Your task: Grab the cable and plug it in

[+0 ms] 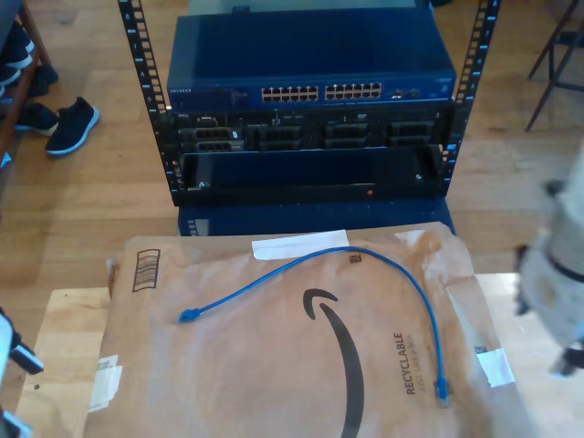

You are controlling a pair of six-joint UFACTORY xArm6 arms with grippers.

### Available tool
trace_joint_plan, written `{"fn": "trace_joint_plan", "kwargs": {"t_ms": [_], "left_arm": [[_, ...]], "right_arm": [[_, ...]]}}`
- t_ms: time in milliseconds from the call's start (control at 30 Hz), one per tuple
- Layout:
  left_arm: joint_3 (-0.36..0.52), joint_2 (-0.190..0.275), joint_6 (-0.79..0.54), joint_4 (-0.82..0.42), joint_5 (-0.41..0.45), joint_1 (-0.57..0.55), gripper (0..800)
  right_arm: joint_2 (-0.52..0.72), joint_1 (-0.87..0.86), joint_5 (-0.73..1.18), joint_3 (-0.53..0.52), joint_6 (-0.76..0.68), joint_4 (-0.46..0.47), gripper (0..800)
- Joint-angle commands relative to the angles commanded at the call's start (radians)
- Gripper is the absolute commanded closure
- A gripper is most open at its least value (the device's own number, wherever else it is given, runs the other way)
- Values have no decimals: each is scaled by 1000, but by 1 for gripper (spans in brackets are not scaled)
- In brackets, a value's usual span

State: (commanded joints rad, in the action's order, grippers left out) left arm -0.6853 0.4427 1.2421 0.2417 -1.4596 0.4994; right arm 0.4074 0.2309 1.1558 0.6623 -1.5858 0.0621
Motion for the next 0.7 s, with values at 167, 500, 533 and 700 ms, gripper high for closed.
{"fn": "trace_joint_plan", "kwargs": {"t_ms": [167,500,533,700], "left_arm": [[0,-2,103,17,2,-109,0],[-2,-21,137,103,52,-124,0],[-3,-23,138,109,52,-124,0],[-52,-81,141,112,54,-126,0]], "right_arm": [[-227,239,-2,204,-195,-2,1],[-654,425,-158,629,-316,0,6],[-683,428,-158,663,-316,-2,4],[-783,433,-249,704,-310,-77,6]]}}
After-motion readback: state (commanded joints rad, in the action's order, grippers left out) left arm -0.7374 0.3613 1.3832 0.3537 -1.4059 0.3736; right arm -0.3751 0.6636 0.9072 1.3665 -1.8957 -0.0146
